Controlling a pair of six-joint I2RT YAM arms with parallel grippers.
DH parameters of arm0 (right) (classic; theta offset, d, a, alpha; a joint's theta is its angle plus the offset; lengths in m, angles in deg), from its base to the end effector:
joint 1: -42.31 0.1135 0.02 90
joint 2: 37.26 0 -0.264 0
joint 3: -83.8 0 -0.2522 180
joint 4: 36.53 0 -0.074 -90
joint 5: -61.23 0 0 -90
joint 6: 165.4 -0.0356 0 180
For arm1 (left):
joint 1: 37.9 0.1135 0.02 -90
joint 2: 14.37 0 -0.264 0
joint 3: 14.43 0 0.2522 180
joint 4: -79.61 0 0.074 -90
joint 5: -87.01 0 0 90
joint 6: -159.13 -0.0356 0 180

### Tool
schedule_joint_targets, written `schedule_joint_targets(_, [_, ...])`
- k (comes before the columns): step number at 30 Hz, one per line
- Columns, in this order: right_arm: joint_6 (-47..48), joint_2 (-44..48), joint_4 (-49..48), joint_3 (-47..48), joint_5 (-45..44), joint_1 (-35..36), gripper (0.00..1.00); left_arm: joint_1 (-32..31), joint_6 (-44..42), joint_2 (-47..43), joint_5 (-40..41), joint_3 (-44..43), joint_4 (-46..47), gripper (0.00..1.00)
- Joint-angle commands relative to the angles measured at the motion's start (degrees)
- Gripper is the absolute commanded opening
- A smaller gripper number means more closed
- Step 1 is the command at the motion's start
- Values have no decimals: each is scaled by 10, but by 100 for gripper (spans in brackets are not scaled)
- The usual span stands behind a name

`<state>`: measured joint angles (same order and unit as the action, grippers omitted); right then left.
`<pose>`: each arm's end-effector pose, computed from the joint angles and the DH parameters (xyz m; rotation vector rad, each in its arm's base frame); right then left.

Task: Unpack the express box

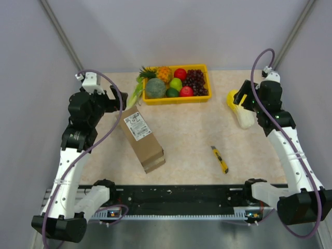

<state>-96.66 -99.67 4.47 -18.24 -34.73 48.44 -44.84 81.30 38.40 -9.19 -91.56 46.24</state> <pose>0.2385 0.0219 0.3681 0.3313 1.9907 0.1996 0.1961 -0.0277 0.4106 0.0010 1.7390 -0.3390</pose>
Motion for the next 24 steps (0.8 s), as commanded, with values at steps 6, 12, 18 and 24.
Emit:
schedule_joint_targets(6, [-5,-17,-3,47,52,-3,73,3,15,-49,53,52,70,99])
schedule_joint_targets(12, [5,-60,-30,54,177,20,68,16,76,-16,166,56,-28,99])
schedule_joint_targets(18, [31,-96,-49,52,193,131,68,25,131,-36,160,95,-85,97])
schedule_joint_targets(24, [22,-152,-94,56,230,244,69,25,173,-50,11,125,-134,95])
